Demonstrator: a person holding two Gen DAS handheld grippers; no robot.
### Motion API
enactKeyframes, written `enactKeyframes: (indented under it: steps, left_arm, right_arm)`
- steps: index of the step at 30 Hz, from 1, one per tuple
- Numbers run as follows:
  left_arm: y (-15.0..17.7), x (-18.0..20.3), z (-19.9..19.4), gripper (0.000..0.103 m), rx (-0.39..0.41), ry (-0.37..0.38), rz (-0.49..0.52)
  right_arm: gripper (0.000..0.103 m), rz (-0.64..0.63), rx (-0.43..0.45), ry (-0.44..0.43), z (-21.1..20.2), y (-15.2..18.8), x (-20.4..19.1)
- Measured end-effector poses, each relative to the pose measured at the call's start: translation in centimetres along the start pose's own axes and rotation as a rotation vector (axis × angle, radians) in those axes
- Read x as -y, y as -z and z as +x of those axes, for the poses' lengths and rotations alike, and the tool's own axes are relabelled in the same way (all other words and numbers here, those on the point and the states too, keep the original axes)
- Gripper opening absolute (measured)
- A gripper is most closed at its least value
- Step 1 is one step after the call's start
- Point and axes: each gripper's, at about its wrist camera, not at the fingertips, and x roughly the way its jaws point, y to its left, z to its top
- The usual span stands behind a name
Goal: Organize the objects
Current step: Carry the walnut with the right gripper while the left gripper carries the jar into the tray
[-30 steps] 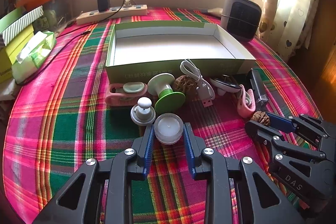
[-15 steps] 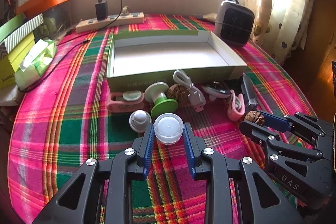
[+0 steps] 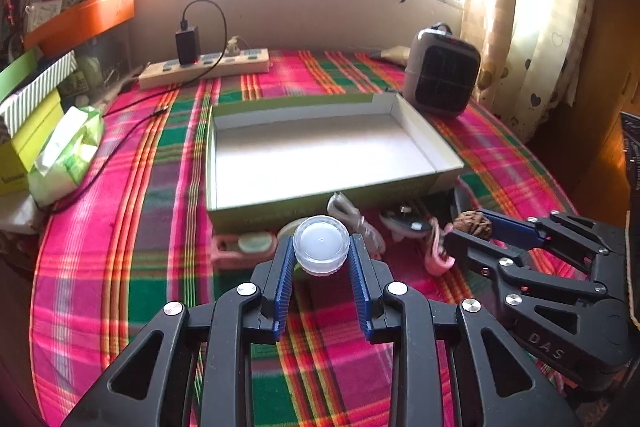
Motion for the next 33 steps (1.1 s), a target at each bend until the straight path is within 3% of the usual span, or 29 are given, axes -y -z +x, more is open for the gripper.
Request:
enactKeyframes:
  steps: [12,33]
  left_arm:
    - [-3.8,-1.8,2.4,0.025,0.017,-0.022,-0.009]
    - [-7.2,-4.4,9.8,0.026,-0.09,-0.072,-0.023]
  right_arm:
    - [0.032,-0.015,-0.013,-0.016,2.9,-4.2,0.4]
    - [0.032,-0.053,-0.122,0.034,11.4,-9.7,1.0]
